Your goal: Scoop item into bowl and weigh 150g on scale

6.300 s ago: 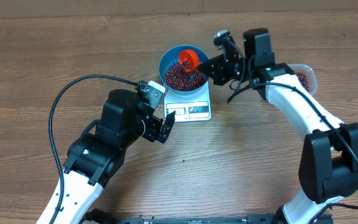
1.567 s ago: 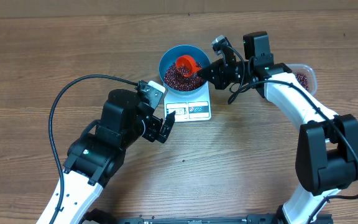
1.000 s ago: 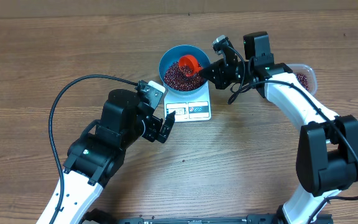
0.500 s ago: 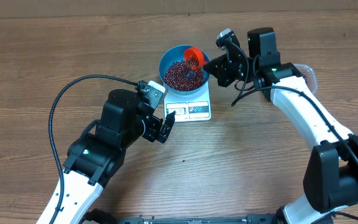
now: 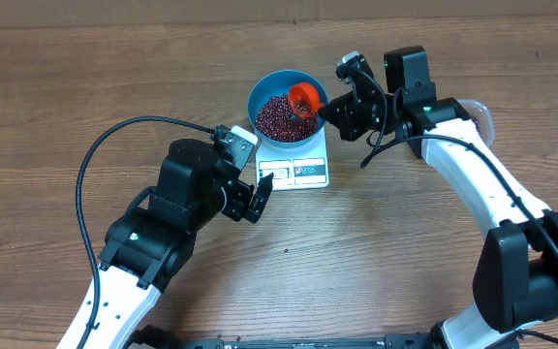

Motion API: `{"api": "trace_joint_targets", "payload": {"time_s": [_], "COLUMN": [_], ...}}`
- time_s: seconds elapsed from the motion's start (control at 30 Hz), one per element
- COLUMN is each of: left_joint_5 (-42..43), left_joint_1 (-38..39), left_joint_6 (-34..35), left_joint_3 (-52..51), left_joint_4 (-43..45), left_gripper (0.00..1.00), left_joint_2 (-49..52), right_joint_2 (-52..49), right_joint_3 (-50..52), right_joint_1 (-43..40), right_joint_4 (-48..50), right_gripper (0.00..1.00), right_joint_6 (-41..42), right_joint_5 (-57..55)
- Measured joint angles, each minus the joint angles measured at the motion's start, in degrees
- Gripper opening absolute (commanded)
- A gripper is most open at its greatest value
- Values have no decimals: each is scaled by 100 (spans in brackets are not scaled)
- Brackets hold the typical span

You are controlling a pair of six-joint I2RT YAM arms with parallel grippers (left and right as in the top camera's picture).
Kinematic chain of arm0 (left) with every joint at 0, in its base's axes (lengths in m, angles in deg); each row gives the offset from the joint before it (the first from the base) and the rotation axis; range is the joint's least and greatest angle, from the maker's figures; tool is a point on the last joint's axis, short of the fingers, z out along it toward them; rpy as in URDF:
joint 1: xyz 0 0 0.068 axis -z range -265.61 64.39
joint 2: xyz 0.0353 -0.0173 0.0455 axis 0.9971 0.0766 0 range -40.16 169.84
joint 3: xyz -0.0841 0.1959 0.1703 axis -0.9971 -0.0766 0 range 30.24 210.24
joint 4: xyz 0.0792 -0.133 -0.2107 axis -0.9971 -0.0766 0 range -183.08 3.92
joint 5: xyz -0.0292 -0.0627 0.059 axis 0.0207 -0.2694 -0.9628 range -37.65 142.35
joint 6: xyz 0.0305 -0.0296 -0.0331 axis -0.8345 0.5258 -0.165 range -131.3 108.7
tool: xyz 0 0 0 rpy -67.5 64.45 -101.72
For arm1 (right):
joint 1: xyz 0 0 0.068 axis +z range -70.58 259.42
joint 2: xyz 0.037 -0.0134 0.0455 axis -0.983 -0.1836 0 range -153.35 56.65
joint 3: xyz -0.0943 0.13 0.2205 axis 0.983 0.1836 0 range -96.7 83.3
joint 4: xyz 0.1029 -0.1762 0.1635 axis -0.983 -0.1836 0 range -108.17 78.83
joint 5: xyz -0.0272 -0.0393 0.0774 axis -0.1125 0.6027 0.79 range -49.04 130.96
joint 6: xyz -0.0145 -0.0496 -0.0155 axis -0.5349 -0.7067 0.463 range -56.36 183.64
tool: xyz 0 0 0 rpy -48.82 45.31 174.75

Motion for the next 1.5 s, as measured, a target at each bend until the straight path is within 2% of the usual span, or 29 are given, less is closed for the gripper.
{"api": "trace_joint_targets", "payload": {"time_s": [0.23,0.57,1.1,1.5], "left_joint_5": [0,0,0,0], "left_joint_1": [0,0,0,0], "left_joint_6": [0,0,0,0], "left_joint_3": [0,0,0,0], "left_joint_4": [0,0,0,0], "left_gripper": [100,100,100,99], "left_joint_2": [0,0,0,0], "right_joint_2": [0,0,0,0], "right_joint_3": [0,0,0,0], "right_joint_1": [0,-57,-186,-859], "right_joint_4": [-282,-306,-313,-734], "right_gripper": [4,4,4,4], "right_joint_6": [595,1220,1440,1517], "right_joint_5": [966,1239,1318,1838]}}
